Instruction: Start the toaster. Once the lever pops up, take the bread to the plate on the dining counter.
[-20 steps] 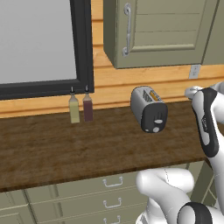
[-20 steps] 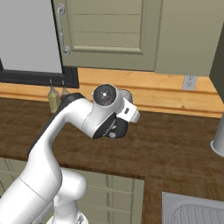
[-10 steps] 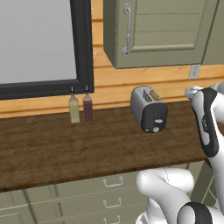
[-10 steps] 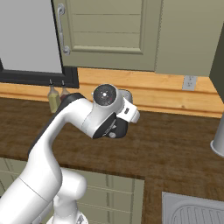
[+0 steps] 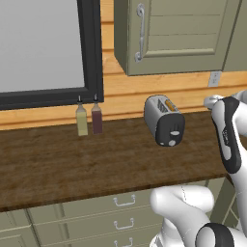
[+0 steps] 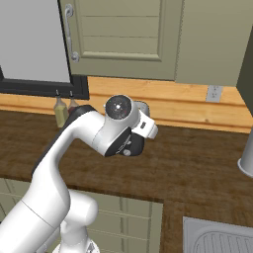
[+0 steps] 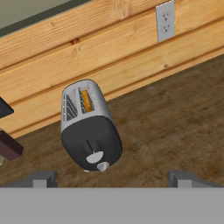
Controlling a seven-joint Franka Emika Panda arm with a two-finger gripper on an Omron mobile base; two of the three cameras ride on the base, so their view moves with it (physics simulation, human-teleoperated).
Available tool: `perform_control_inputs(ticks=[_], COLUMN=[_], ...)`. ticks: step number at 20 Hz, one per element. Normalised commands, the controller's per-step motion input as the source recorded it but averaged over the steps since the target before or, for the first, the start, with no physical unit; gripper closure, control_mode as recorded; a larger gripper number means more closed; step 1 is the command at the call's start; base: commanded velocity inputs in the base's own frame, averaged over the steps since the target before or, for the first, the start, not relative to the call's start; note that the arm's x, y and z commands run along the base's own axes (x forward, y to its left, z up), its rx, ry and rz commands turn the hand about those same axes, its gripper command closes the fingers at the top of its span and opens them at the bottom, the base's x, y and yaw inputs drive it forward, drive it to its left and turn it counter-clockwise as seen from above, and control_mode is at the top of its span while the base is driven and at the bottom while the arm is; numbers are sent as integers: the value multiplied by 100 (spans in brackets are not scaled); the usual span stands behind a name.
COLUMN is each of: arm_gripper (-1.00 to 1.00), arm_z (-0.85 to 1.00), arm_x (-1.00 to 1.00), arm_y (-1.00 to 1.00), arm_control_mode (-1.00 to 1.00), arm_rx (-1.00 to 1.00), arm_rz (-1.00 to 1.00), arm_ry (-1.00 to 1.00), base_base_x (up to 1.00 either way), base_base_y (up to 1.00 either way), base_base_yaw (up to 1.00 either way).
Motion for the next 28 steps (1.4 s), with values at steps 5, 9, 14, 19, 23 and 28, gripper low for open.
perform_control_inputs(ticks=[5, 9, 14, 19, 23, 28], arm_gripper=[-100, -100, -100, -100, -100, -100], arm_z=[0, 0, 0, 0, 0, 0], arm_x=[0, 0, 0, 0, 0, 0], arm_y=[0, 0, 0, 0, 0, 0], arm_control_mode=[-100, -100, -100, -100, -100, -100], arm_rx=[0, 0, 0, 0, 0, 0], arm_rz=[0, 0, 0, 0, 0, 0], arm_ry=[0, 0, 0, 0, 0, 0], base_base_x=[0, 0, 0, 0, 0, 0], base_base_y=[0, 0, 0, 0, 0, 0], base_base_yaw=[0, 0, 0, 0, 0, 0])
